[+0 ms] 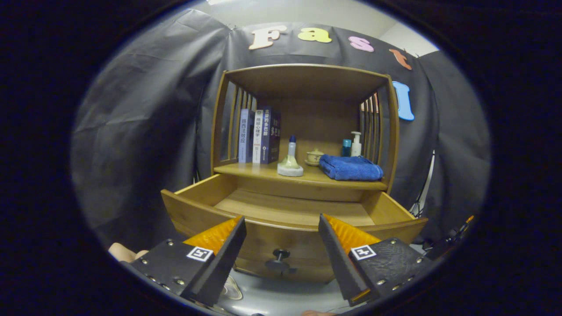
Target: Pull open the drawer, take out the items inside it, and place them on the countertop above the cabinet.
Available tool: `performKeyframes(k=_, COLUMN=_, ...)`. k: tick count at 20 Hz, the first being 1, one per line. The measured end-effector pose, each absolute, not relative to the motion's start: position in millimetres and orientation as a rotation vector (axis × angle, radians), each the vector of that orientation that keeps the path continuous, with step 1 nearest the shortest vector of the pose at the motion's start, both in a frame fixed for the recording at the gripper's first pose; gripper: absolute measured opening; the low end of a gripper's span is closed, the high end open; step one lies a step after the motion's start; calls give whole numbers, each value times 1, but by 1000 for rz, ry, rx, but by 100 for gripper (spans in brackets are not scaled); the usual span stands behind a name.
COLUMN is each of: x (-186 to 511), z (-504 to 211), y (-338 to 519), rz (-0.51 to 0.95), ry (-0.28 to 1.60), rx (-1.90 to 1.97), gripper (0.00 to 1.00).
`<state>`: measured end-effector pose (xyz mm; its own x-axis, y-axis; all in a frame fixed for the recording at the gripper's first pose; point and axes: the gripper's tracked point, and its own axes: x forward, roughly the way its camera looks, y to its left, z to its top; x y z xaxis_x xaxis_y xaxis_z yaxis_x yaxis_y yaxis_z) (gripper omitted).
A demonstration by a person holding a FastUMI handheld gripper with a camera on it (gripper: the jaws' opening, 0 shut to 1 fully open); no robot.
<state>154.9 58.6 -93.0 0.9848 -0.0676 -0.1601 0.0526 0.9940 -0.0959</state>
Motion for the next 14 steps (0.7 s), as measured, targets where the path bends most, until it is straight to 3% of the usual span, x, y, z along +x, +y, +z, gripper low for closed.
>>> performKeyframes(k=14, x=173, z=-107, y=42, rz=-121, ry=201, rx=-93, gripper=99)
